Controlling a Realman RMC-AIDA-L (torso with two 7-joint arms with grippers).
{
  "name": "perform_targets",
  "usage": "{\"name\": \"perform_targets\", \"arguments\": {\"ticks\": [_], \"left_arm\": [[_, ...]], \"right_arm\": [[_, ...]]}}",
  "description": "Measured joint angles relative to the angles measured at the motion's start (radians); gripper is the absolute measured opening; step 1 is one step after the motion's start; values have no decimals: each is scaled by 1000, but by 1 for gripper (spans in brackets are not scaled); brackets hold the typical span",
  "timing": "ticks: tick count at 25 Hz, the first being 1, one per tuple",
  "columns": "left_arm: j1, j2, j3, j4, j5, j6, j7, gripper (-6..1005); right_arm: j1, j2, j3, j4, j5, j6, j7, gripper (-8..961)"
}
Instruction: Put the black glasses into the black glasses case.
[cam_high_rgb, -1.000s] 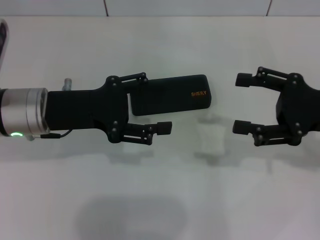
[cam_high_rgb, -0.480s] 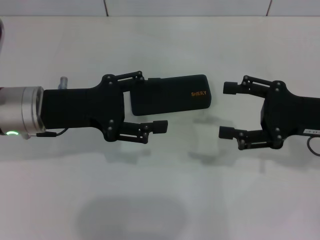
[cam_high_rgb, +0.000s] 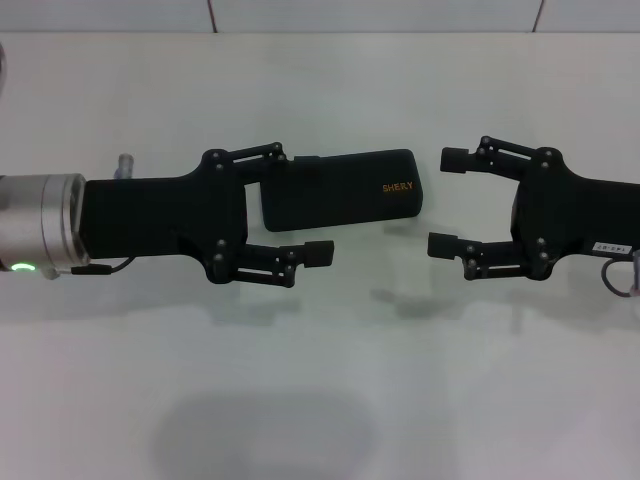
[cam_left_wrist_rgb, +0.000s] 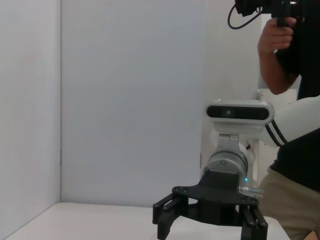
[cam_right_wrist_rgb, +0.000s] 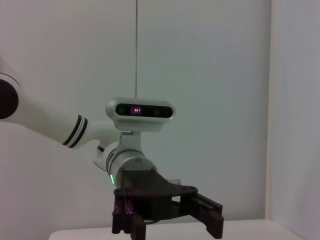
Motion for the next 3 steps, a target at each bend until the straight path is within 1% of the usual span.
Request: {"name": "perform_targets", "arguments": {"ticks": [3], "left_arm": [[-3,0,0,0,1,0,0,886]], "right_arm": [[2,0,0,1,2,7,-1,887]]}}
